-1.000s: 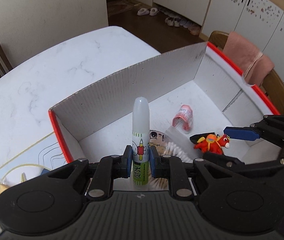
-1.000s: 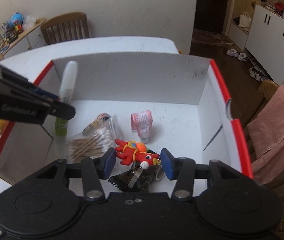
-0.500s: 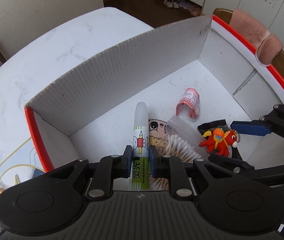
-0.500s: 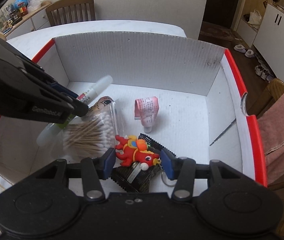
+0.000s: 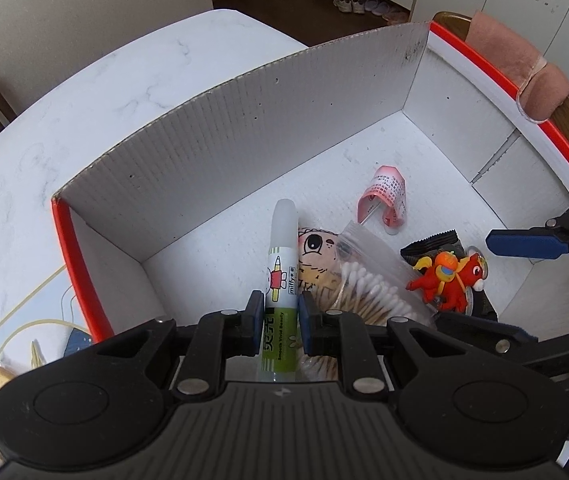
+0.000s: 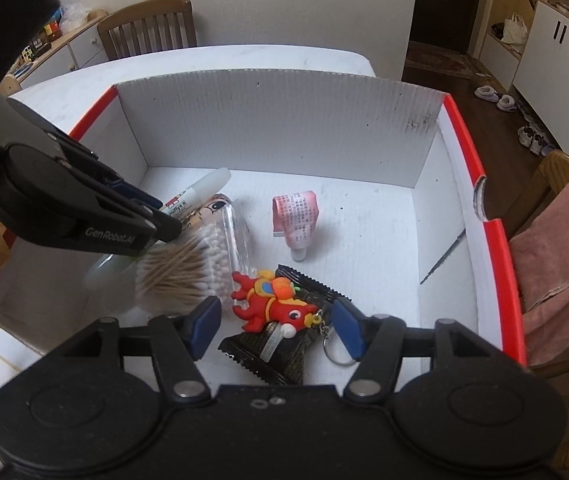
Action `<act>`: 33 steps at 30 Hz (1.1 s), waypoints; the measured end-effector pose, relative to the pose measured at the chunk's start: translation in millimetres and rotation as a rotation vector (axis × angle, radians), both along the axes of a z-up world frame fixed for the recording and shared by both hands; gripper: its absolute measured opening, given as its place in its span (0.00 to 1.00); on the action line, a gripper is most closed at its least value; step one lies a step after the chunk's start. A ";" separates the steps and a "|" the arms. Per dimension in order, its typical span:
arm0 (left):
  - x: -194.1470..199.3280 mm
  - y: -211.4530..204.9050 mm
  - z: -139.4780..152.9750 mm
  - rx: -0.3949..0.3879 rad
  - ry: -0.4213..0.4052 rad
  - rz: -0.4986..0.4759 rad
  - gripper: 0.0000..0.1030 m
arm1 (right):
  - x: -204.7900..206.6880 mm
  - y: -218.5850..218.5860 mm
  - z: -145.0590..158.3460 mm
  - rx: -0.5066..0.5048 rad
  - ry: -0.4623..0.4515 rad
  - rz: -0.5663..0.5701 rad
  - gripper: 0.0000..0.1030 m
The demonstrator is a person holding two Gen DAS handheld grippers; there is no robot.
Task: Organize objects
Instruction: 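Open the left tool to drop the glue stick while the right tool releases the keychain, then withdraw both tools from the box back to the item pile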
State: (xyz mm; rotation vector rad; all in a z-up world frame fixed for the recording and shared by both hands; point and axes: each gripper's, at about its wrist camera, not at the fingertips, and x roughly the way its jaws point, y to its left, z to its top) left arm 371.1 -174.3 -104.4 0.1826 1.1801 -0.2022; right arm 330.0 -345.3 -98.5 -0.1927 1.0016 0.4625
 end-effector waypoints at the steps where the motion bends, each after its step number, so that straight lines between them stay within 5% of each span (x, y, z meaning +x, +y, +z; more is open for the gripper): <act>1: -0.7 1.3 1.3 -0.008 -0.002 0.005 0.16 | 0.0 -0.3 1.0 0.004 -0.002 -0.003 0.60; 33: -105.0 57.6 91.9 -0.168 -0.238 0.015 0.17 | -63.7 15.8 76.2 0.154 -0.141 -0.078 0.70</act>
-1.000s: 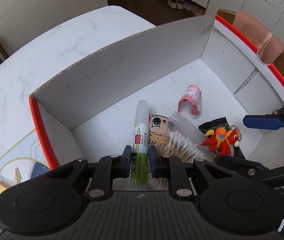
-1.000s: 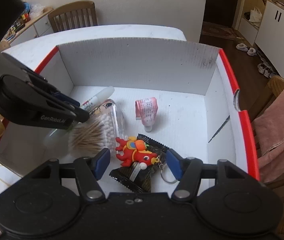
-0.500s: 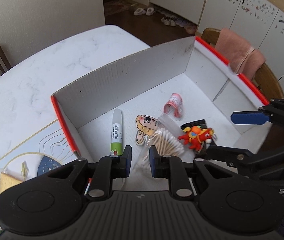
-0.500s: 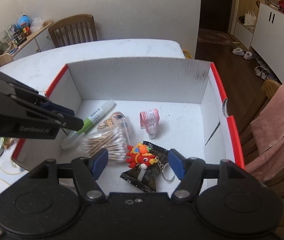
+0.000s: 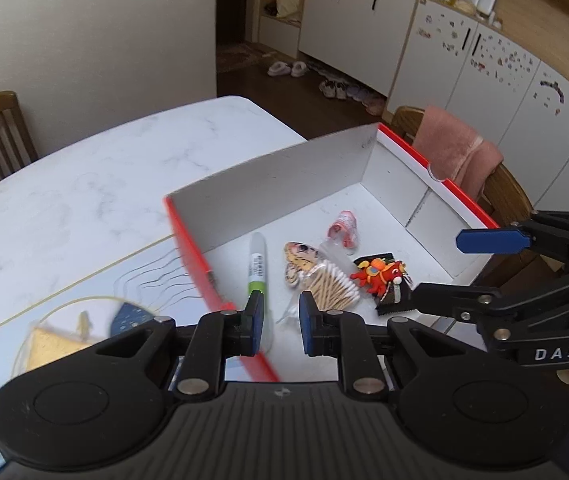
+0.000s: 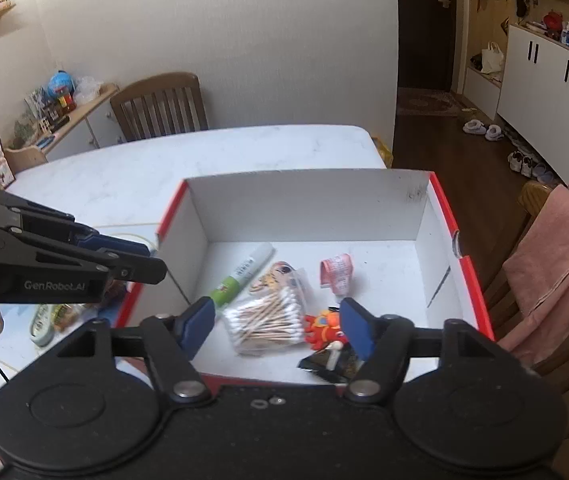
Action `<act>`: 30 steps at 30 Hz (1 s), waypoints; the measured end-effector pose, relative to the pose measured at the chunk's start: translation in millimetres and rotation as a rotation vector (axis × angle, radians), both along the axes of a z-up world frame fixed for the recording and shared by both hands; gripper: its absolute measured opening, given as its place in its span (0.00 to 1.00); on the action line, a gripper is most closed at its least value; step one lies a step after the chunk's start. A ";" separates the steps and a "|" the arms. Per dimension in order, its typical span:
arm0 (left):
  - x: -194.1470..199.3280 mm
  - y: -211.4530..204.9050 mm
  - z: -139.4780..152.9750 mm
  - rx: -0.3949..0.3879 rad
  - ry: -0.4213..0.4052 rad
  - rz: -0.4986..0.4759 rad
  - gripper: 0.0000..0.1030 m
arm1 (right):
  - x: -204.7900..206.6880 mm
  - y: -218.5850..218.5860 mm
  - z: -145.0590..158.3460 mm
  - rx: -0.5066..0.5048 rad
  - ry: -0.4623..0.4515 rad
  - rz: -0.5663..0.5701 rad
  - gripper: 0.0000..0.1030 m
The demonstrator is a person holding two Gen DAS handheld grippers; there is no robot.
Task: Organize objects
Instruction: 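Withdraw both tools from the box back to the item pile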
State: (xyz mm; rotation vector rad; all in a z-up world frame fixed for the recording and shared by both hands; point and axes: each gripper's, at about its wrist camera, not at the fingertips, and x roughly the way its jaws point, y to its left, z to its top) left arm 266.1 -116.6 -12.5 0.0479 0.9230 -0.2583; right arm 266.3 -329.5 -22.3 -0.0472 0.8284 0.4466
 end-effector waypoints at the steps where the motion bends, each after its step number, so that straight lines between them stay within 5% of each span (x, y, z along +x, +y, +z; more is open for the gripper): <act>1: -4.0 3.7 1.9 0.001 -0.008 0.002 0.17 | -3.0 2.7 1.6 0.003 -0.001 -0.001 0.70; 5: -19.6 18.6 7.8 0.020 -0.039 0.009 0.27 | -15.3 16.8 5.0 0.009 -0.005 -0.003 0.70; 9: -38.1 33.8 12.1 0.023 -0.082 0.011 0.68 | -27.1 34.3 6.3 0.016 -0.001 0.007 0.74; 30: -114.9 152.5 4.8 -0.083 -0.098 0.122 0.75 | -86.1 136.8 8.7 0.039 0.004 0.076 0.98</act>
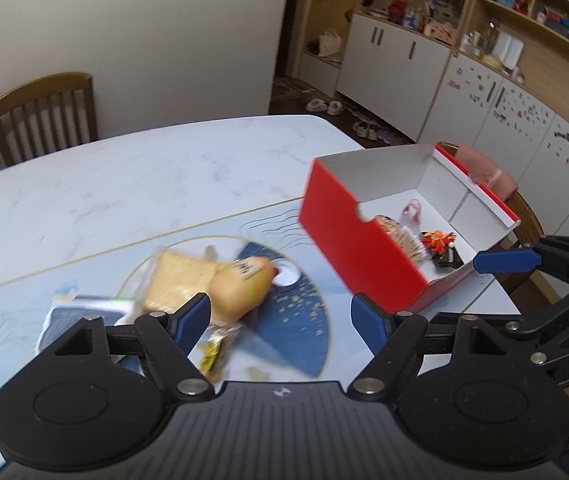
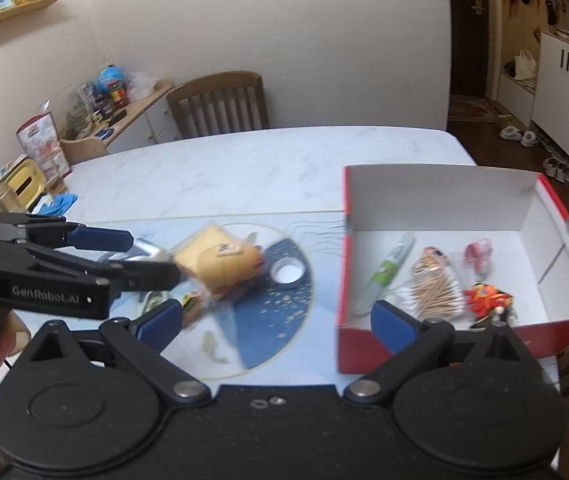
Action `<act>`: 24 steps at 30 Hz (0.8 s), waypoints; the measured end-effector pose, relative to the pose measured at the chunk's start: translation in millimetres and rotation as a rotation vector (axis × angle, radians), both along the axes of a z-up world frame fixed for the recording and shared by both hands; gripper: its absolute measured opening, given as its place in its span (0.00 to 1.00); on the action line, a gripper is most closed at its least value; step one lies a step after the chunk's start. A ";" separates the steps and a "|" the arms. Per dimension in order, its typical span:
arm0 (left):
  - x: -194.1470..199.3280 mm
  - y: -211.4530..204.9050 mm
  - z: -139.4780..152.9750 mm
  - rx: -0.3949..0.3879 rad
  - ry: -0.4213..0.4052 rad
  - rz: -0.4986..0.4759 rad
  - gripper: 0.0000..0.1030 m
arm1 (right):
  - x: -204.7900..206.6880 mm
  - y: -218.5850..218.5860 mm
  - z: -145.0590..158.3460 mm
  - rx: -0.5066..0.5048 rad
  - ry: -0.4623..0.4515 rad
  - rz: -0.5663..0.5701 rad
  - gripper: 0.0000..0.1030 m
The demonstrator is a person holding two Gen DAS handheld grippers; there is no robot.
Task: Organize objects
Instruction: 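Withdraw both tools from the box back to the item pile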
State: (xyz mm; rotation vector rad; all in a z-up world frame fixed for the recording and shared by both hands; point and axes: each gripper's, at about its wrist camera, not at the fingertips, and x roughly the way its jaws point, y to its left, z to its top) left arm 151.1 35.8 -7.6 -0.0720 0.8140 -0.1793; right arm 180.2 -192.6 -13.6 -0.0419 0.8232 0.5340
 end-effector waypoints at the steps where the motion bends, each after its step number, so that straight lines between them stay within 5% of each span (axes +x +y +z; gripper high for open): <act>1: -3.6 7.0 -1.2 -0.005 -0.001 0.004 0.78 | -2.0 5.0 -1.1 -0.003 0.000 0.003 0.98; 11: -25.7 70.4 -19.8 0.038 0.003 0.069 0.84 | -9.5 45.8 -13.2 -0.029 0.012 -0.001 0.98; 15: -30.1 90.0 -27.1 0.051 0.004 0.085 0.99 | -9.3 59.5 -18.6 -0.042 0.022 -0.005 0.98; 24: -22.1 125.7 -52.6 0.081 0.031 0.115 0.99 | -17.8 96.9 -40.2 -0.088 0.060 0.038 0.98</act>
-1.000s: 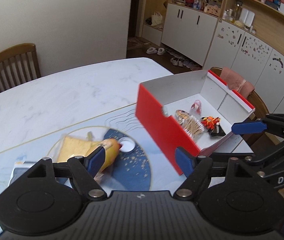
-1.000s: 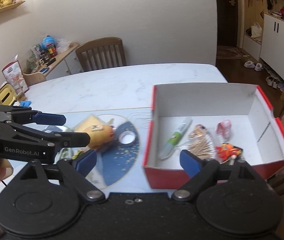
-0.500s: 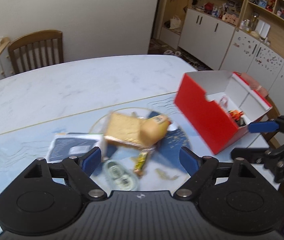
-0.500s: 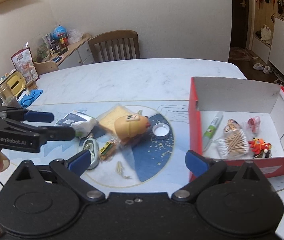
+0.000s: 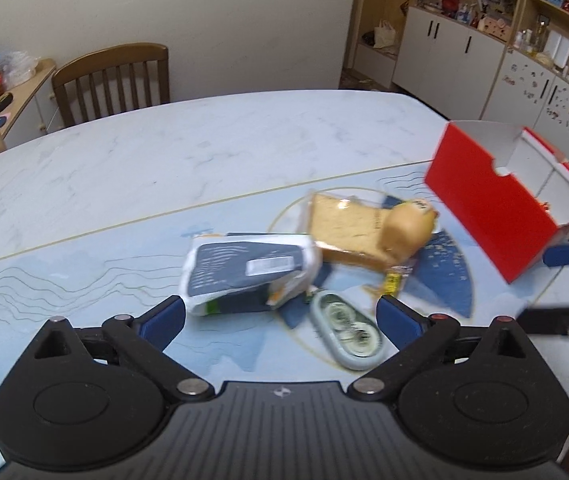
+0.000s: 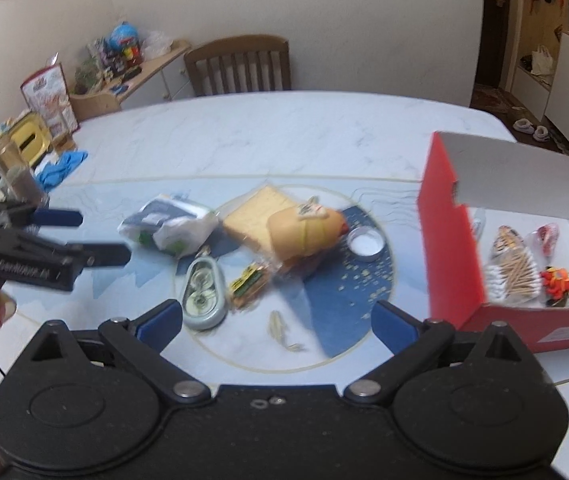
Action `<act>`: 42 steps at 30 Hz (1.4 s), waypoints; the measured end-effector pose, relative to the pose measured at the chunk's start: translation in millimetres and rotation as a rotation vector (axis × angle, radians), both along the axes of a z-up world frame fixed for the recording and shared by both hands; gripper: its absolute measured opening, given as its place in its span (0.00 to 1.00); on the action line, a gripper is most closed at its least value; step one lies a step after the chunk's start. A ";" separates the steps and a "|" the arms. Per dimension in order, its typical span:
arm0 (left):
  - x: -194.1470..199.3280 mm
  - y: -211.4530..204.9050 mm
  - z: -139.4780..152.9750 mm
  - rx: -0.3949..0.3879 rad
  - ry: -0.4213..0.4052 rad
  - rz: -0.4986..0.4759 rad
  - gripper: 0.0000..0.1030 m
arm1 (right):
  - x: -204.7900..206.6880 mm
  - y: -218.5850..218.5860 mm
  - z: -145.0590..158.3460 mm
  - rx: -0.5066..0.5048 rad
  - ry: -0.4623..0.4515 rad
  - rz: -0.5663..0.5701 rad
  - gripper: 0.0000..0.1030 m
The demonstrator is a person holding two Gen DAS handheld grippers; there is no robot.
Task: Organize objects
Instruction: 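Withdraw both tools from the box back to the item pile, then close the left tool on the blue wet-wipes pack while the right tool grips the snack-stick packet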
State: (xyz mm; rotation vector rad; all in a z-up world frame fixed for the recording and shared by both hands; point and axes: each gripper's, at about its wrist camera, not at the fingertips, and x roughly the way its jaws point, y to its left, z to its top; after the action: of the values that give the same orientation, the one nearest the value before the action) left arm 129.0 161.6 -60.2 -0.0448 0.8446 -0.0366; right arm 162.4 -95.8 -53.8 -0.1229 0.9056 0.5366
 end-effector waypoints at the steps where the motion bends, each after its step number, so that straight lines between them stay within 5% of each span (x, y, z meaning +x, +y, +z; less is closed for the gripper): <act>1: 1.7 2.3 -1.4 0.009 -0.005 0.004 0.99 | -1.4 5.1 -3.1 -0.007 0.004 0.009 0.98; 5: 10.9 10.6 -4.9 0.035 -0.021 -0.019 0.99 | -2.8 23.3 -14.3 -0.030 0.022 0.039 0.98; 24: 59.5 16.4 -48.5 0.352 0.007 -0.510 0.99 | 4.1 81.1 -41.8 -0.065 0.066 0.132 0.94; 31: 84.5 18.2 -62.4 0.333 0.054 -0.562 0.99 | 14.2 94.1 -47.7 -0.070 0.063 0.158 0.89; 42: 101.2 12.9 -75.4 0.281 0.083 -0.575 0.99 | 53.0 65.7 -59.3 -0.020 0.101 -0.085 0.84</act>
State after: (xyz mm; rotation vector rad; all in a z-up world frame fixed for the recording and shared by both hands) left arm 230.2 174.5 -135.7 0.4650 0.9166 -0.4572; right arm 215.4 -30.1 -113.2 -0.0758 1.0101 0.4576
